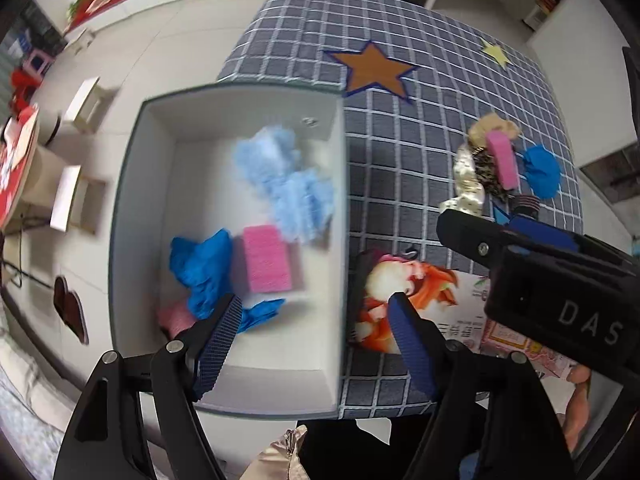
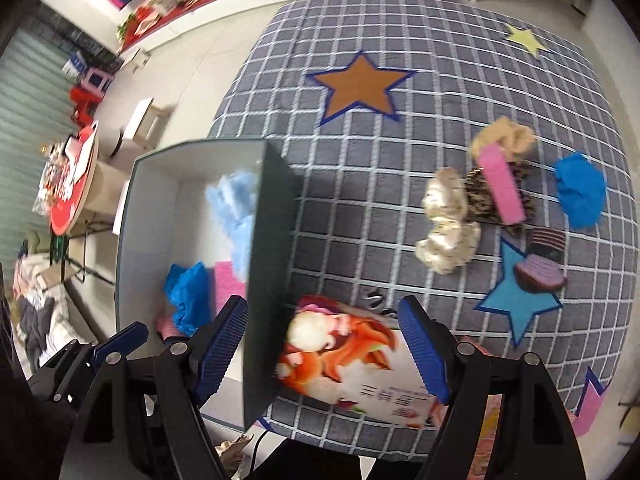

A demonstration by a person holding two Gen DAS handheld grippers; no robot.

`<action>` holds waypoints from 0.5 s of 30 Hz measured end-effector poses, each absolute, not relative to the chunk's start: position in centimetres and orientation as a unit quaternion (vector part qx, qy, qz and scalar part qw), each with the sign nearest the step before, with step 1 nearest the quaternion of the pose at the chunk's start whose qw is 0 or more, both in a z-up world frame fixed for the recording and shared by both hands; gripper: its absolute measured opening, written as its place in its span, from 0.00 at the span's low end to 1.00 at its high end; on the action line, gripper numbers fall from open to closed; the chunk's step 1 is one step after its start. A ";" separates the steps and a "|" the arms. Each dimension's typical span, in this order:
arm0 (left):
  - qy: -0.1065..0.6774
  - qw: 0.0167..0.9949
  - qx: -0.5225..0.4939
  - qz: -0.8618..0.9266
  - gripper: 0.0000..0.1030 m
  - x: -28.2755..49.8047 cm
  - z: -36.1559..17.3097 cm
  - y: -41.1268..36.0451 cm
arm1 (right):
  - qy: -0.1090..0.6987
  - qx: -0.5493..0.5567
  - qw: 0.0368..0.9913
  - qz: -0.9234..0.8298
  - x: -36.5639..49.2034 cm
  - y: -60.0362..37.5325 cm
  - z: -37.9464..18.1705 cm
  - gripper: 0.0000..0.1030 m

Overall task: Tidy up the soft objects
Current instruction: 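Move both grippers back over the mat toward the remaining items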

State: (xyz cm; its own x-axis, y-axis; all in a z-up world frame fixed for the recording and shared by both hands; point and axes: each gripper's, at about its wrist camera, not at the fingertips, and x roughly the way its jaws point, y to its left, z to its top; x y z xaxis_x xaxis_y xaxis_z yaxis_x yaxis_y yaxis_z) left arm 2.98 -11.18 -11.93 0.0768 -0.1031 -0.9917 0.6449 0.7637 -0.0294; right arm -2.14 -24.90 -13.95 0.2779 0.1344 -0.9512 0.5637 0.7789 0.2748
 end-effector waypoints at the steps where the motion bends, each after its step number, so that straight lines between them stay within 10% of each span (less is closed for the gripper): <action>1: 0.622 0.700 0.222 -0.272 0.76 2.7 -11.9 -11.8 | 0.580 0.303 0.741 -0.149 -2.6 -25.4 -13.8 0.76; 15: 0.596 0.678 0.273 -0.332 0.76 -0.8 -11.3 -19.7 | 0.546 0.348 0.731 -0.218 -8.6 -32.4 -12.8 0.76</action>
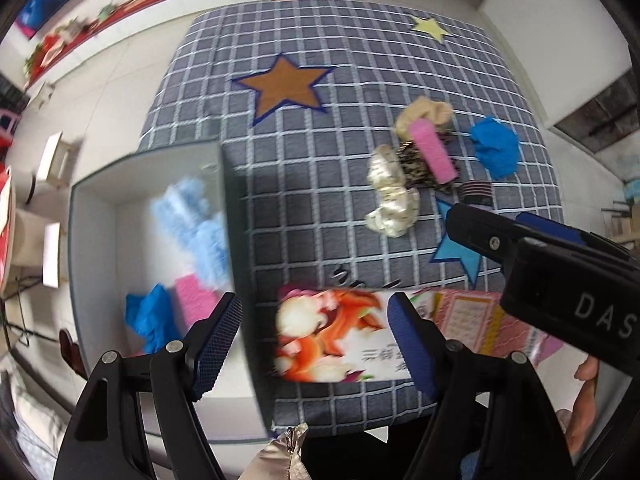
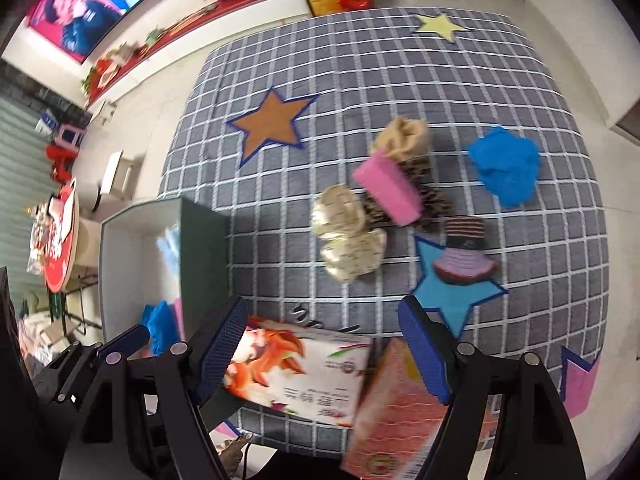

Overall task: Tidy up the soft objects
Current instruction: 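Move both grippers back over the mat toward the remaining items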

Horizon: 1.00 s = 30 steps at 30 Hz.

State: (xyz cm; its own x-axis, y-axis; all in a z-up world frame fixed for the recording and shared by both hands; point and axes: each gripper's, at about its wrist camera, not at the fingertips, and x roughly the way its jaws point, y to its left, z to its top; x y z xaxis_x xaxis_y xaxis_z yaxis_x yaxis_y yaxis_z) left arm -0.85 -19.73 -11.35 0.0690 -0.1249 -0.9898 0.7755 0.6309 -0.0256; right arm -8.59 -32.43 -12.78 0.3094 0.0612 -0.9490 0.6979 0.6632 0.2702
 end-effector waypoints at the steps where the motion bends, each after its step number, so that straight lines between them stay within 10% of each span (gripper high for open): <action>1: 0.594 0.677 0.277 -0.336 0.76 -1.2 -11.3 -20.3 | 0.543 0.351 0.729 -0.224 -9.0 -33.0 -12.7 0.76; 30: 0.591 0.638 0.349 -0.349 0.76 -4.4 -13.7 -31.9 | 0.515 0.434 0.683 -0.284 -15.9 -45.8 -15.3 0.76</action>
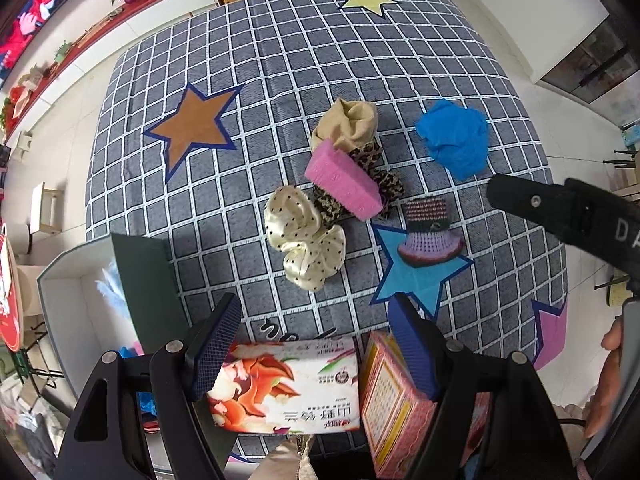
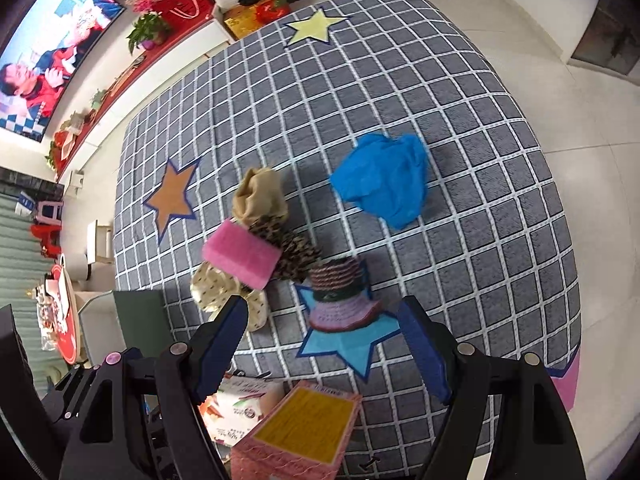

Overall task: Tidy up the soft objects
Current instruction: 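Move both grippers back over the mat toward the remaining items, then grasp the beige burlap bag with left gripper while right grasps blue cloth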

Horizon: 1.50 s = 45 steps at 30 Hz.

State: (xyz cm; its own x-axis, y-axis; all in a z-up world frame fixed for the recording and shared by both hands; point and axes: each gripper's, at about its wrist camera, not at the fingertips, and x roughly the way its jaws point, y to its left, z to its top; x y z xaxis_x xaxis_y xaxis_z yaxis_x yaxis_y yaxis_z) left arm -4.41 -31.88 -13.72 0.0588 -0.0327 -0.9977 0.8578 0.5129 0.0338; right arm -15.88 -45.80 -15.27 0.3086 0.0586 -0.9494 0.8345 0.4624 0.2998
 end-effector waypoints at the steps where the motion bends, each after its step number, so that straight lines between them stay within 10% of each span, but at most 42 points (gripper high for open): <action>1: 0.593 0.637 0.351 -0.346 0.76 -4.3 -14.0 -32.3 | 0.515 0.437 0.680 -0.285 -16.0 -46.4 -15.6 0.76; 28: 0.716 0.561 0.316 -0.271 0.77 2.3 -24.8 -38.9 | 0.533 0.490 0.619 -0.303 -16.5 -52.4 -21.9 0.76; 45: 0.656 0.648 0.313 -0.227 0.77 8.8 -21.4 -44.0 | 0.522 0.515 0.597 -0.326 -18.8 -54.2 -23.3 0.76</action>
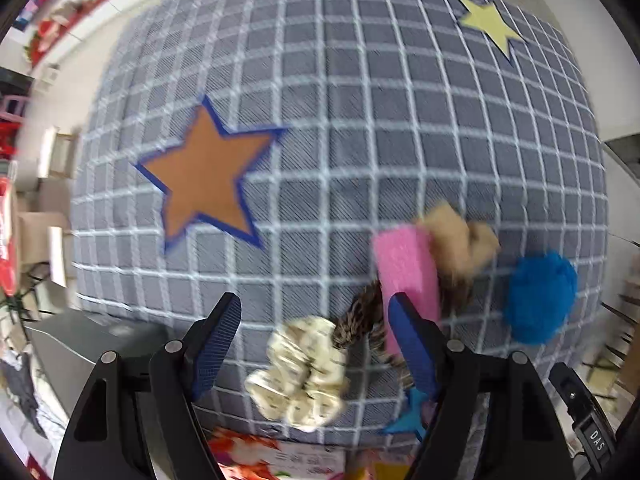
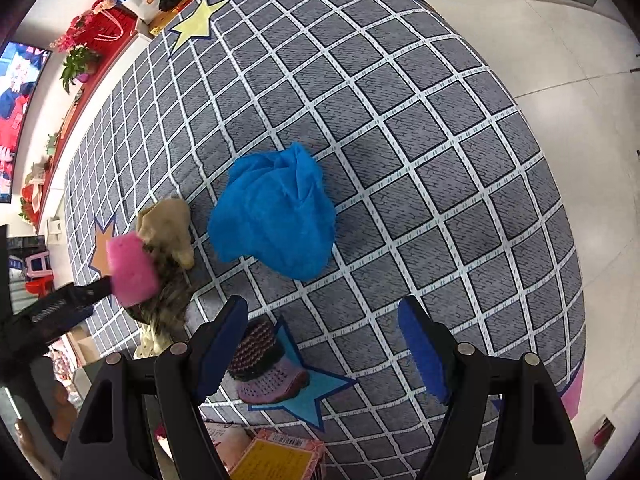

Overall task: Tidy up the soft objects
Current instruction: 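Grasp the beige burlap bag with left gripper while right grasps blue cloth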

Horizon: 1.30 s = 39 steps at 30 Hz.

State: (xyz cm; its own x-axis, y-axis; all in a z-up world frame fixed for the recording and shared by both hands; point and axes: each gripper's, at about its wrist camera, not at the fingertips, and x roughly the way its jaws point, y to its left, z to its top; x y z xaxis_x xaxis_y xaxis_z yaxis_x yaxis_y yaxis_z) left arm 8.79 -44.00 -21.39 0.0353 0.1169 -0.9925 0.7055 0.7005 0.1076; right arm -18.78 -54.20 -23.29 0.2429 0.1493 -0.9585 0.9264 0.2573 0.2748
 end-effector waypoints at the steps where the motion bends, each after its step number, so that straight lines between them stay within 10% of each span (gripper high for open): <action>1: 0.653 0.652 0.314 -0.223 0.77 9.2 -21.2 -44.1 | 0.520 0.520 0.594 -0.325 -18.8 -54.4 -23.5 0.76; 39: 0.674 0.532 0.384 -0.340 0.81 3.9 -29.8 -60.0 | 0.556 0.457 0.613 -0.326 -15.2 -55.0 -30.1 0.97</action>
State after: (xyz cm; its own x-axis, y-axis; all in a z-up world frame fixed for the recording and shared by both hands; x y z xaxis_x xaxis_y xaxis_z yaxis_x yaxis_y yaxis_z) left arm 3.91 -59.99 -29.78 -0.1402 0.1562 -0.9777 0.8784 0.4753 -0.0500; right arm -15.16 -55.01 -30.08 0.1687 0.1092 -0.9796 0.9077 0.3701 0.1976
